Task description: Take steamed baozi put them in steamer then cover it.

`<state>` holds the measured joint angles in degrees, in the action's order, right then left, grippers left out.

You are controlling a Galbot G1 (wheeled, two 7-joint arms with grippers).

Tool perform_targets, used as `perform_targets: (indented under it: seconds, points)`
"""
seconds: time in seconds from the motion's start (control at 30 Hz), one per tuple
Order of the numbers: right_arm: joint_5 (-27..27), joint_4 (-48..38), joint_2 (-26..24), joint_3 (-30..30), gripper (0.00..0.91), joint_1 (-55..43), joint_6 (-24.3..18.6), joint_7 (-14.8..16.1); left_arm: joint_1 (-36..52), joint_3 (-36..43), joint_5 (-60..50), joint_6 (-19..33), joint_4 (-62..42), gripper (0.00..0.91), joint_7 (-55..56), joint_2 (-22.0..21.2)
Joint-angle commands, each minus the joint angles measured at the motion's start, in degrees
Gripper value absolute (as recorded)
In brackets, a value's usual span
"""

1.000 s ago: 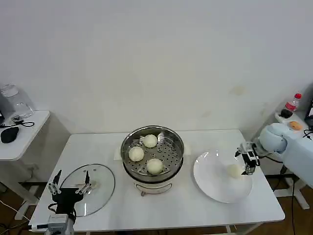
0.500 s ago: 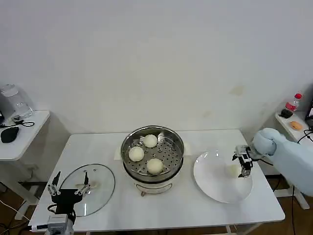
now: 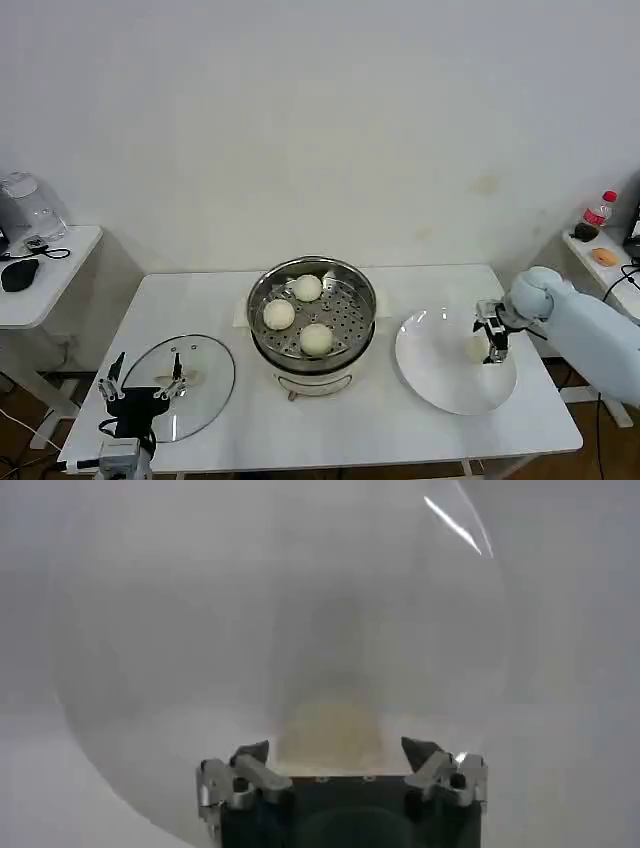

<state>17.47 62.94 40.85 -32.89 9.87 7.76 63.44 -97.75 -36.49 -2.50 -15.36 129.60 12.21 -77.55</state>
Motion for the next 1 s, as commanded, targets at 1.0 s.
perform_targets:
  seconds: [1.0]
  points:
    - [-22.8, 13.9, 3.6, -24.3, 0.655, -40.3, 10.6, 1.2, 0.4, -0.1, -0.1, -0.3, 1.0, 0.907, 0.0, 1.2]
